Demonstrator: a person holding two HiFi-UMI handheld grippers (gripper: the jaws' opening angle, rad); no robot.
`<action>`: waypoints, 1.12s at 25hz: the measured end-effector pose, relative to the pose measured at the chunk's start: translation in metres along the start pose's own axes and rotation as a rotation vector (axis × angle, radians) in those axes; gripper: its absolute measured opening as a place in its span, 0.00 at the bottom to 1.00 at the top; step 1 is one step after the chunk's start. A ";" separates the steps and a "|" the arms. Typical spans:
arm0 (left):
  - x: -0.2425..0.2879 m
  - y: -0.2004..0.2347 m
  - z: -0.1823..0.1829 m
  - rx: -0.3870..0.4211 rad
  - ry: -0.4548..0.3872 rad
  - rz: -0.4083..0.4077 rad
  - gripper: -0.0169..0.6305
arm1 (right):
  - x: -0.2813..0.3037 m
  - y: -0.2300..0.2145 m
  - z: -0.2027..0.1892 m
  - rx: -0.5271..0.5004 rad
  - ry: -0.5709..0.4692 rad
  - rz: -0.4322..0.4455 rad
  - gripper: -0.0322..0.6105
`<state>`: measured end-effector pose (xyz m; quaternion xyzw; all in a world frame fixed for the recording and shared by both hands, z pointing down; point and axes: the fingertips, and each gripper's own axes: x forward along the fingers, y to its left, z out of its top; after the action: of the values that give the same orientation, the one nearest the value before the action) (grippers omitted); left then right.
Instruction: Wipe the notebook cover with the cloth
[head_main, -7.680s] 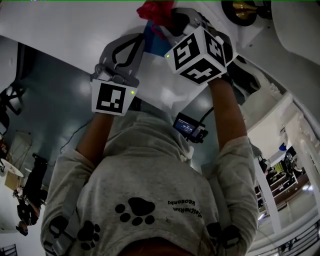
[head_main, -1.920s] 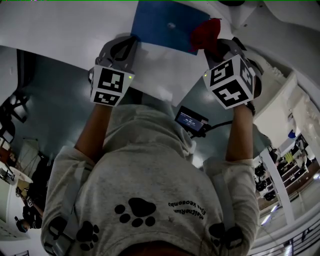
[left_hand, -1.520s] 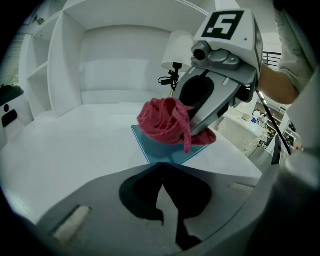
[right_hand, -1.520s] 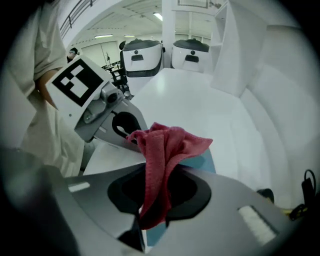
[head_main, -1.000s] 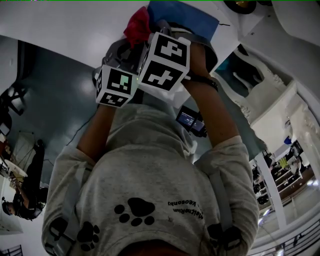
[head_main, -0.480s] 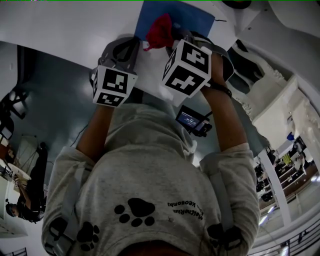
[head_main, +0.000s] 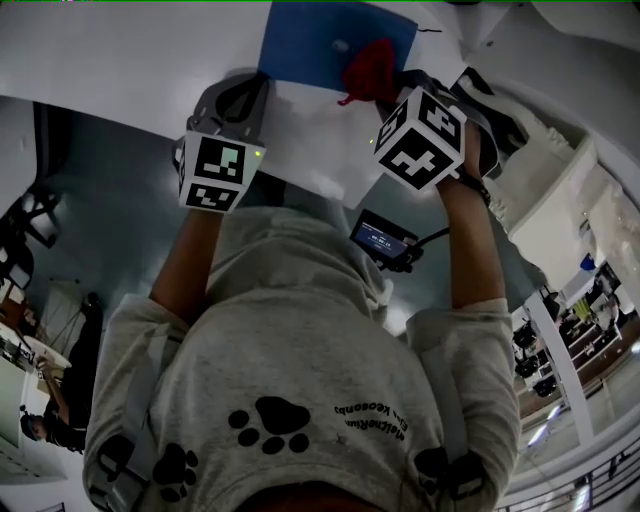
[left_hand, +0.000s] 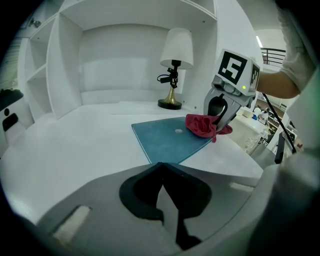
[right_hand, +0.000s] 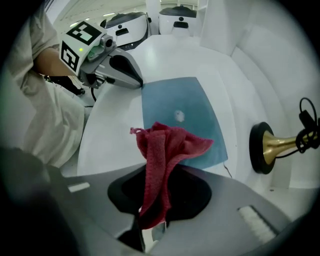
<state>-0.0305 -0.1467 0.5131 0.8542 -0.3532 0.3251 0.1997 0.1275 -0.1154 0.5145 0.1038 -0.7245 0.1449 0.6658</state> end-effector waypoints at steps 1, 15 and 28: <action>0.000 0.000 0.000 0.000 0.000 0.000 0.02 | 0.000 -0.001 -0.006 0.010 0.007 -0.003 0.17; 0.008 0.001 -0.002 -0.001 0.004 0.002 0.02 | 0.006 -0.003 -0.060 0.157 0.063 -0.021 0.17; 0.011 0.002 -0.003 -0.005 0.011 -0.006 0.02 | -0.014 0.002 -0.074 0.386 -0.072 -0.073 0.17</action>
<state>-0.0270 -0.1519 0.5230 0.8532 -0.3500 0.3282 0.2046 0.1970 -0.0884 0.5053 0.2605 -0.7026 0.2531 0.6119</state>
